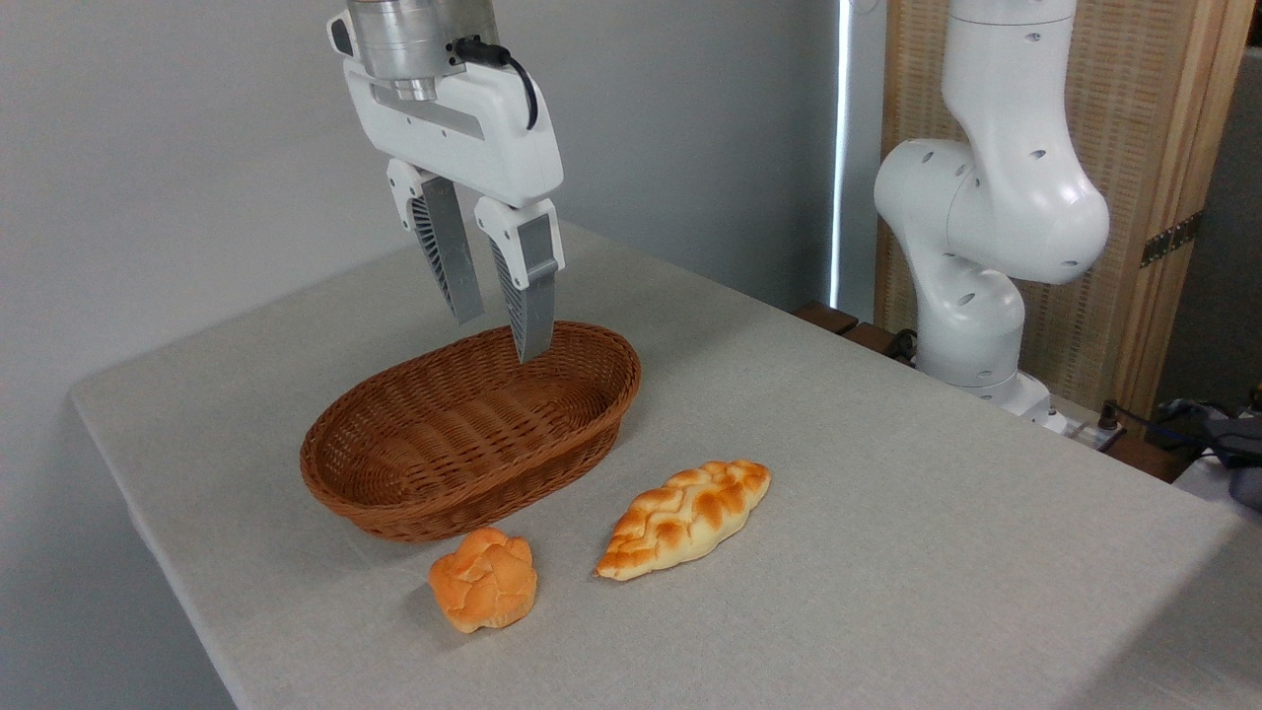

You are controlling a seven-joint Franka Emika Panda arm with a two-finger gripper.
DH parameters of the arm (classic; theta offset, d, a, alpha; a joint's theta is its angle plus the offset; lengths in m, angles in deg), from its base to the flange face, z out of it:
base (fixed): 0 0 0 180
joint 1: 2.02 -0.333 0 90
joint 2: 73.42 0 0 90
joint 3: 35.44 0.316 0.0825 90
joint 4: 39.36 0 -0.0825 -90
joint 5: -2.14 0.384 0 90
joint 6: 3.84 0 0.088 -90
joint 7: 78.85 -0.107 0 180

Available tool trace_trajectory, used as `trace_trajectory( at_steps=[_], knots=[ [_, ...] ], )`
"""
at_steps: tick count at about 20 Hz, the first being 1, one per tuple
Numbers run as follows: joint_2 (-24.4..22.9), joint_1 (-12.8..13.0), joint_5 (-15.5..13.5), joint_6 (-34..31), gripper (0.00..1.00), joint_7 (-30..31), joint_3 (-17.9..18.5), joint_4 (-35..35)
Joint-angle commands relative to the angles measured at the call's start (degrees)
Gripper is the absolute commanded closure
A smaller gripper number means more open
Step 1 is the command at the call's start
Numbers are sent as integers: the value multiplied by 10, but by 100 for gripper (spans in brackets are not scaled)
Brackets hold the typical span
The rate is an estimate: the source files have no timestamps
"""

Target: Put bread into the basket

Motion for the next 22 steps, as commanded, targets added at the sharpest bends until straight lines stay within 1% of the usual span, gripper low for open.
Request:
trace_trajectory(
  at_steps=[1, 6, 11, 13, 15, 17, 19, 22],
  knots=[
    [-18, 2, -11, -4, 0, -1, 7, -17],
    [-26, 2, -11, -3, 0, -1, 9, -27],
    [-59, 2, -9, 10, 0, -2, 11, -72],
    [-72, 2, -4, 29, 0, -3, 11, -105],
    [-87, 1, -2, 72, 0, -4, 12, -147],
    [-115, 2, 0, 103, 0, -4, 31, -198],
    [-133, 2, 0, 104, 0, -13, 50, -230],
    [-137, 2, 0, 105, 0, -70, 67, -254]
  ],
)
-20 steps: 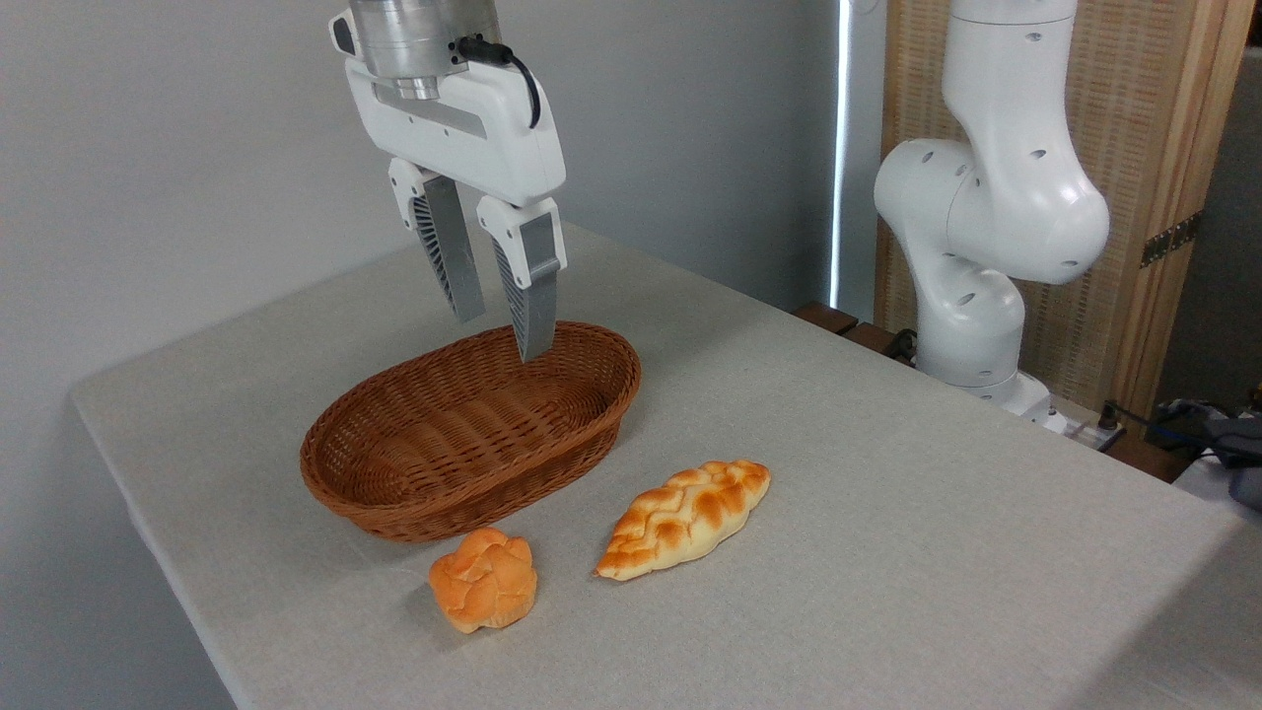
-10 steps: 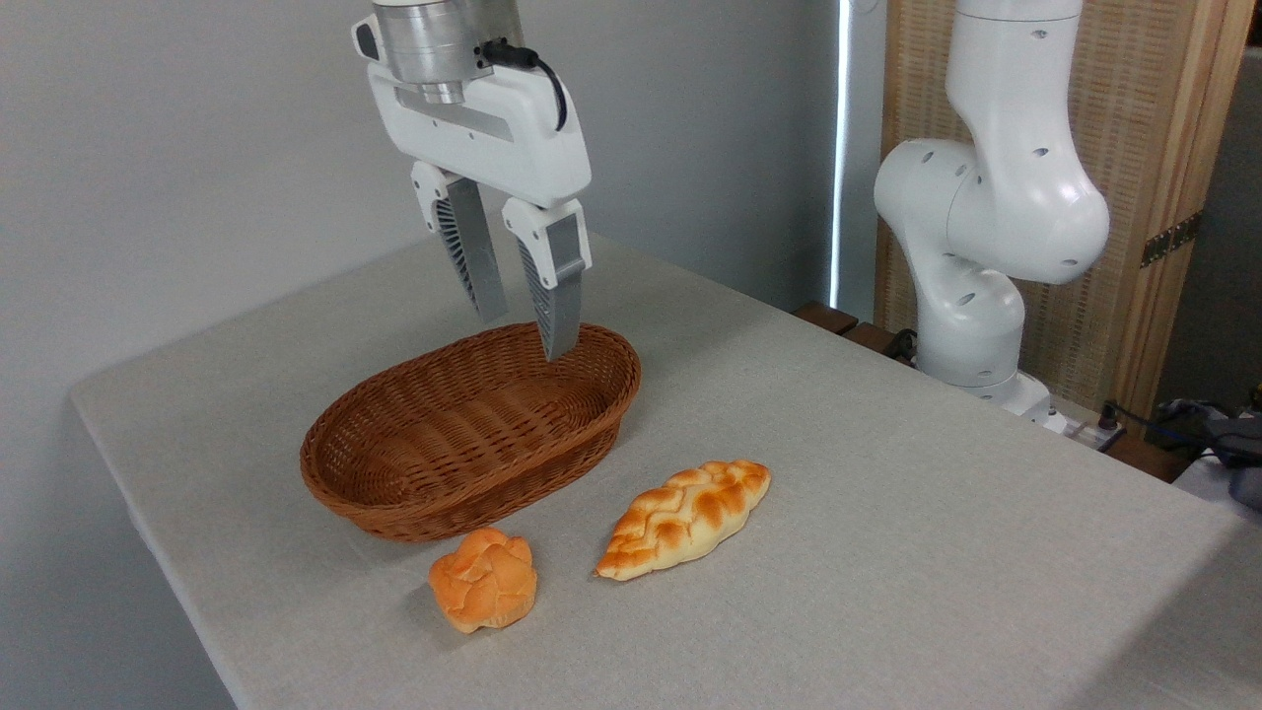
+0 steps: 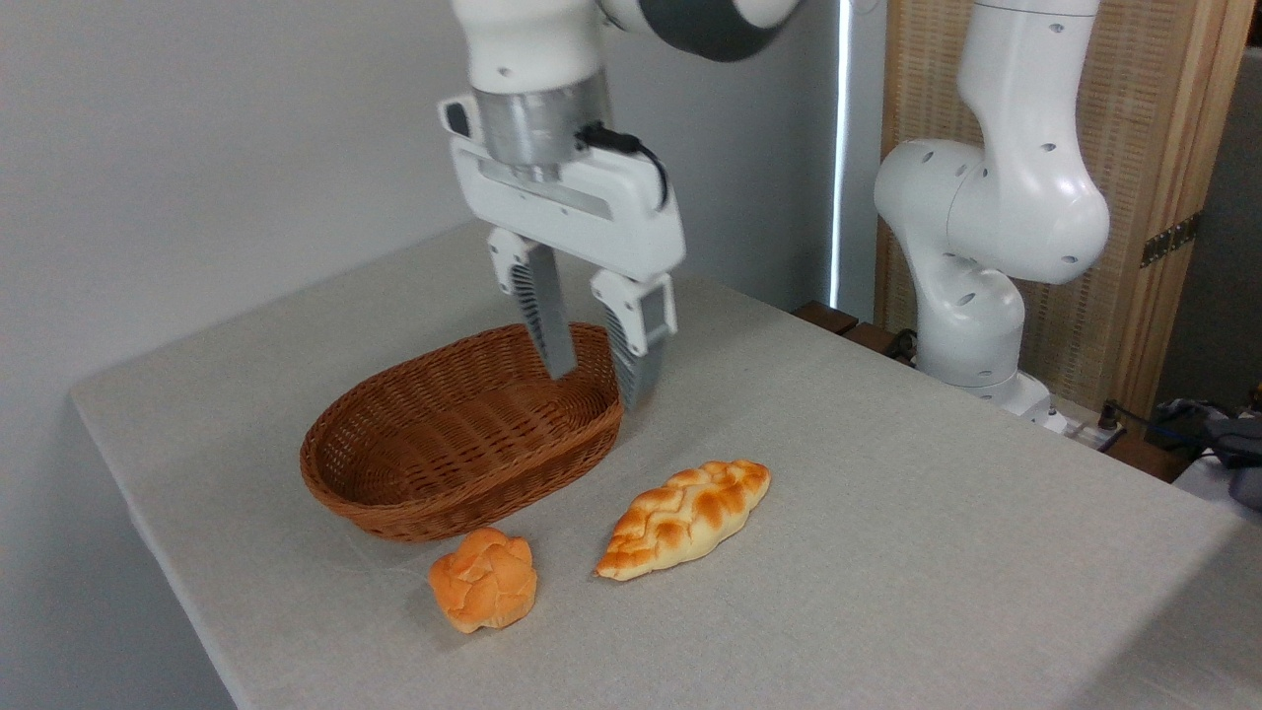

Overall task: Put bread into the basket
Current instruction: 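Move the open gripper over the braided golden loaf and lower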

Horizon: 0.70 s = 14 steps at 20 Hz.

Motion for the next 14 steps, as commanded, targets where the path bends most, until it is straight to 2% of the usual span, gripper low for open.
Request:
trace_trajectory(
  at_steps=[1, 3, 7, 10, 14],
  knots=[
    [-40, 4, -1, 15, 0, -56, 33, -61],
    [-54, 6, -1, 36, 0, -58, 46, -89],
    [-55, 6, 1, 55, 0, -58, 46, -124],
    [-59, 7, 33, 84, 0, -58, 46, -154],
    [-59, 7, 38, 122, 0, -59, 46, -184]
  ],
)
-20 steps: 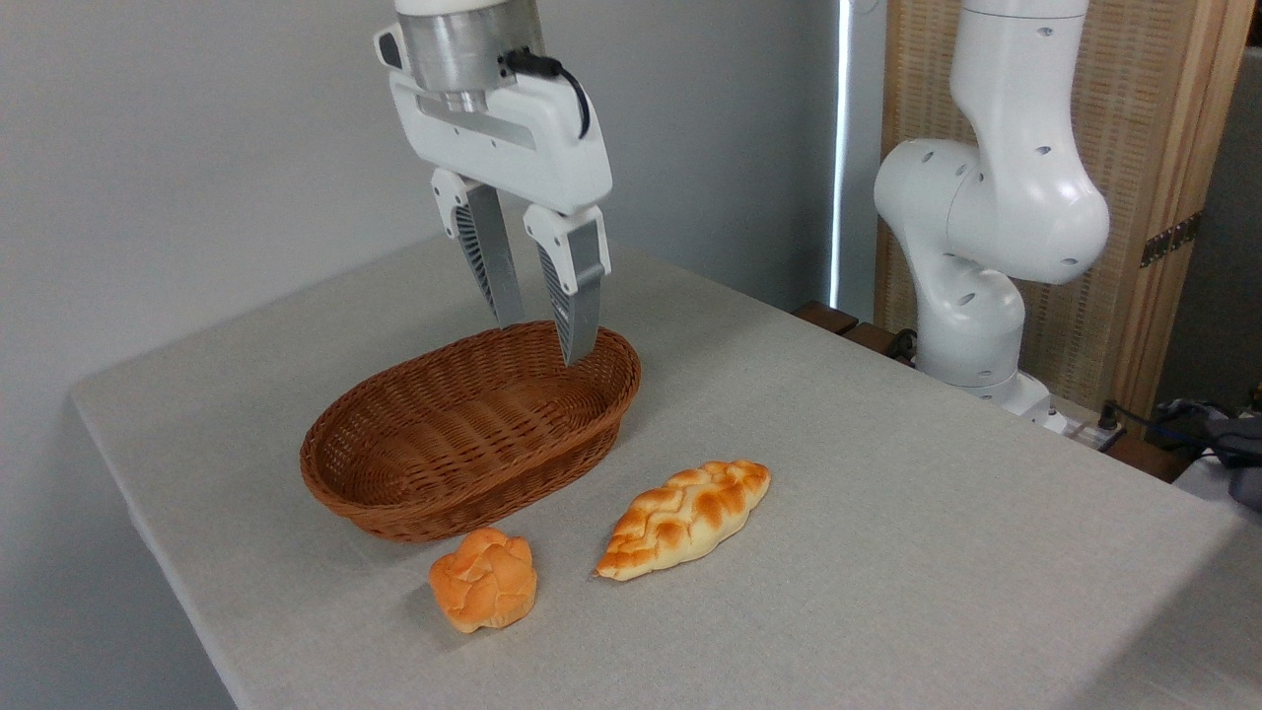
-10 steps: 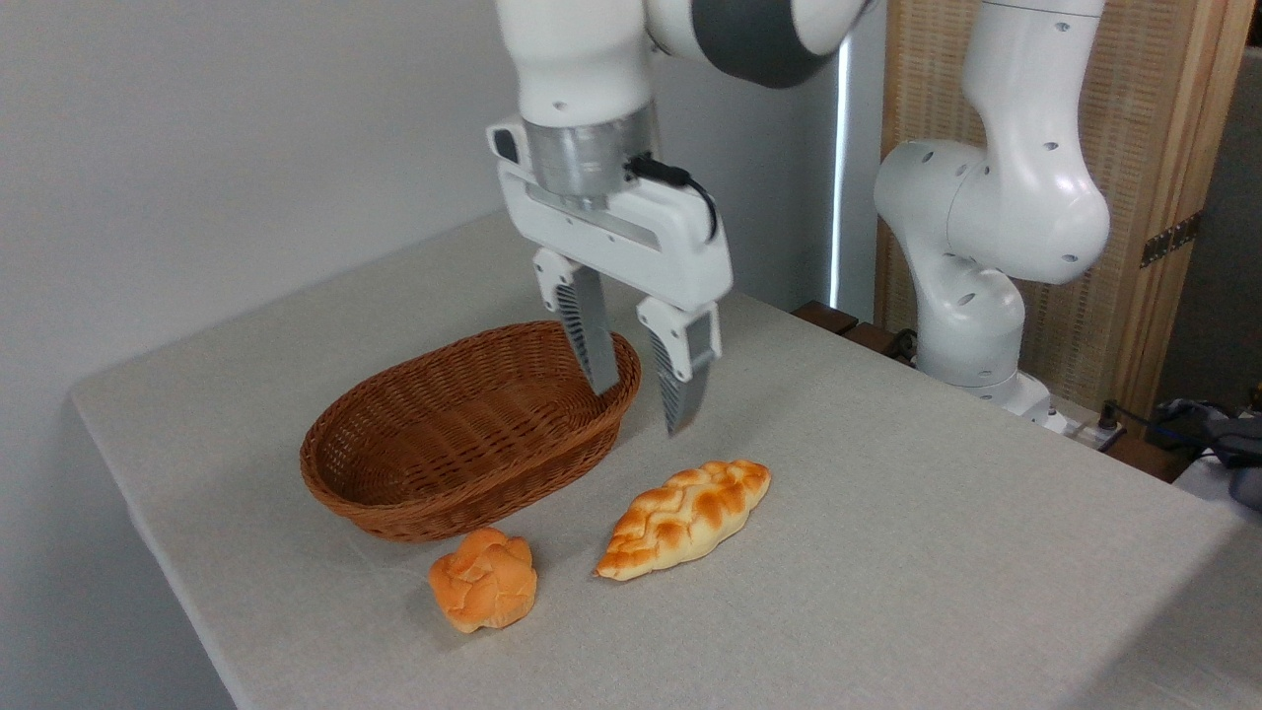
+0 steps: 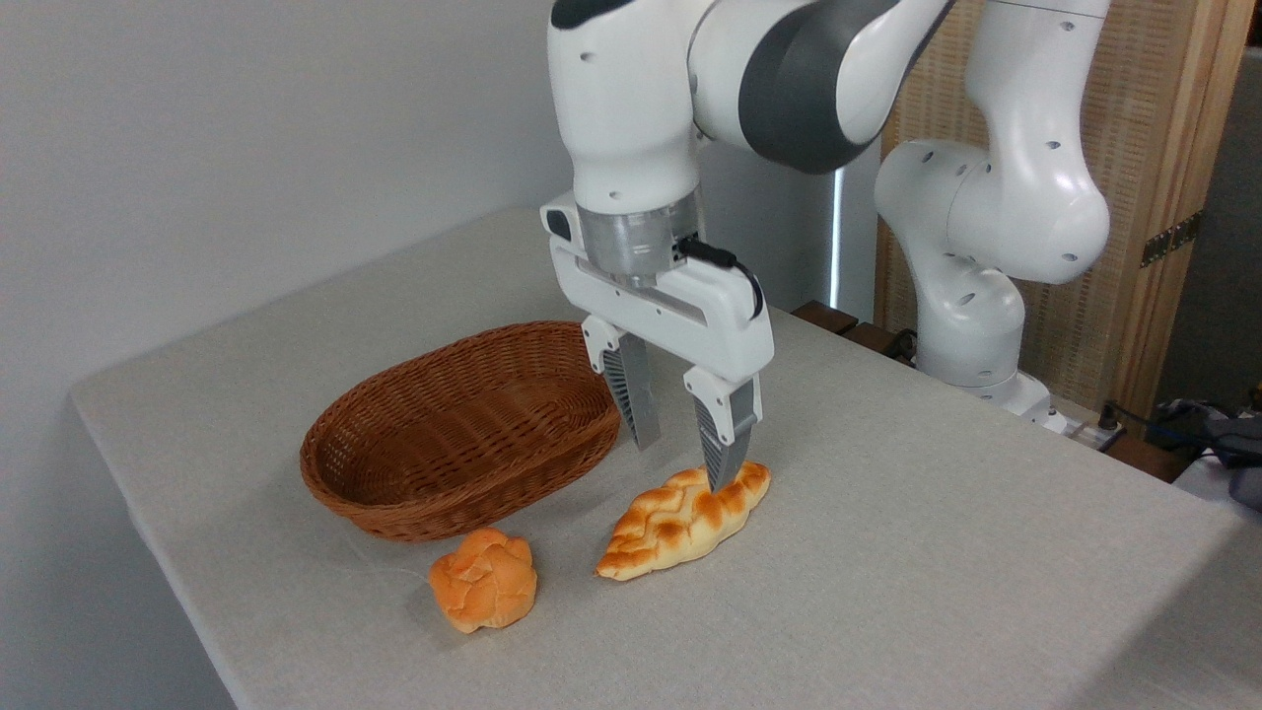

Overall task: Put bread into the basket
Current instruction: 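Move the open gripper over the braided golden loaf and lower, then close the gripper on the middle of the braided loaf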

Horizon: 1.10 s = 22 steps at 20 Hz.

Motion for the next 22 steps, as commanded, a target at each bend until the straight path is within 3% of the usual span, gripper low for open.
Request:
trace_trajectory(
  at_steps=[1, 22],
  knots=[
    [-18, 5, 19, 30, 0, -6, 5, -35],
    [-15, 14, 24, 32, 0, -9, 5, -59]
  ],
)
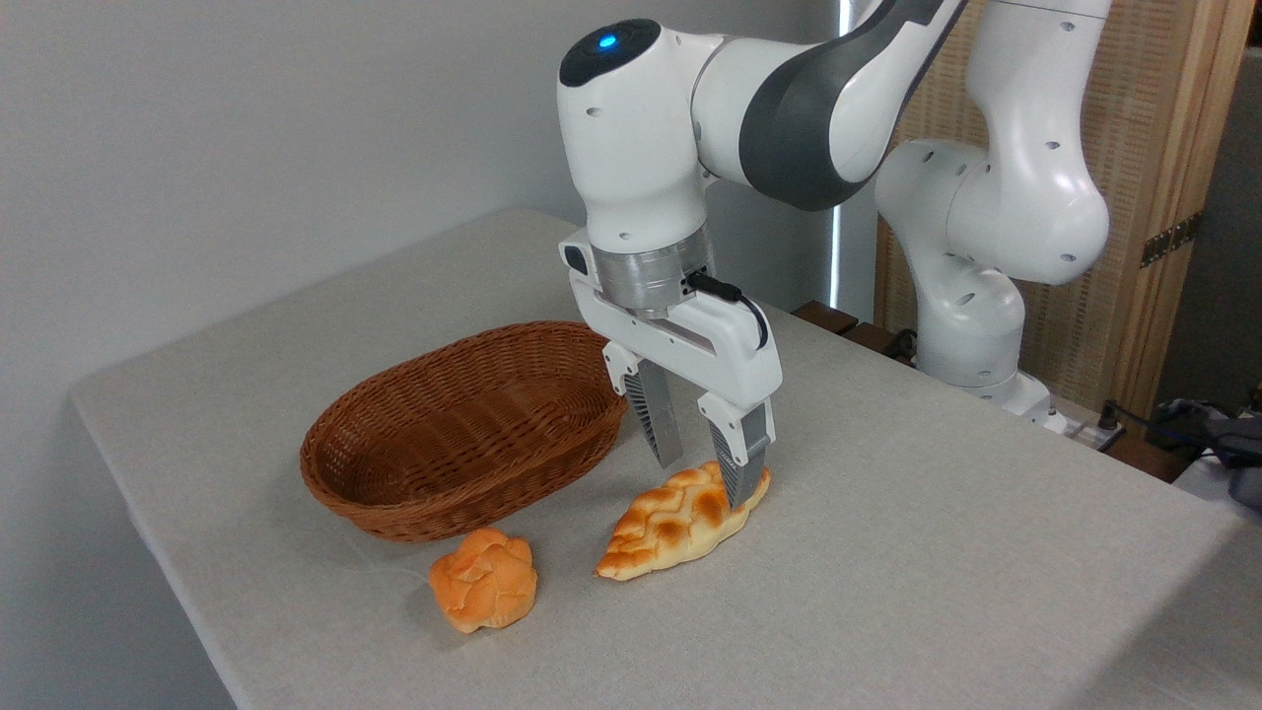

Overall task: Put bread into the basket
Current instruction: 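Close the gripper on the middle of the braided loaf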

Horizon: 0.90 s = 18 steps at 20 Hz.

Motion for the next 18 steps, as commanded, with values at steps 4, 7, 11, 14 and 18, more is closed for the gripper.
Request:
trace_trajectory(
  at_steps=[4, 7, 11, 14, 18],
  knots=[
    [-12, 10, 6, 14, 0, -9, 5, -16],
    [-12, 10, 6, 14, 0, -9, 5, -16],
    [-12, 10, 6, 13, 0, -10, 5, -23],
    [-12, 10, 7, 13, 0, -14, 5, -28],
    [-12, 10, 8, 13, 0, -15, 5, -36]
  ],
)
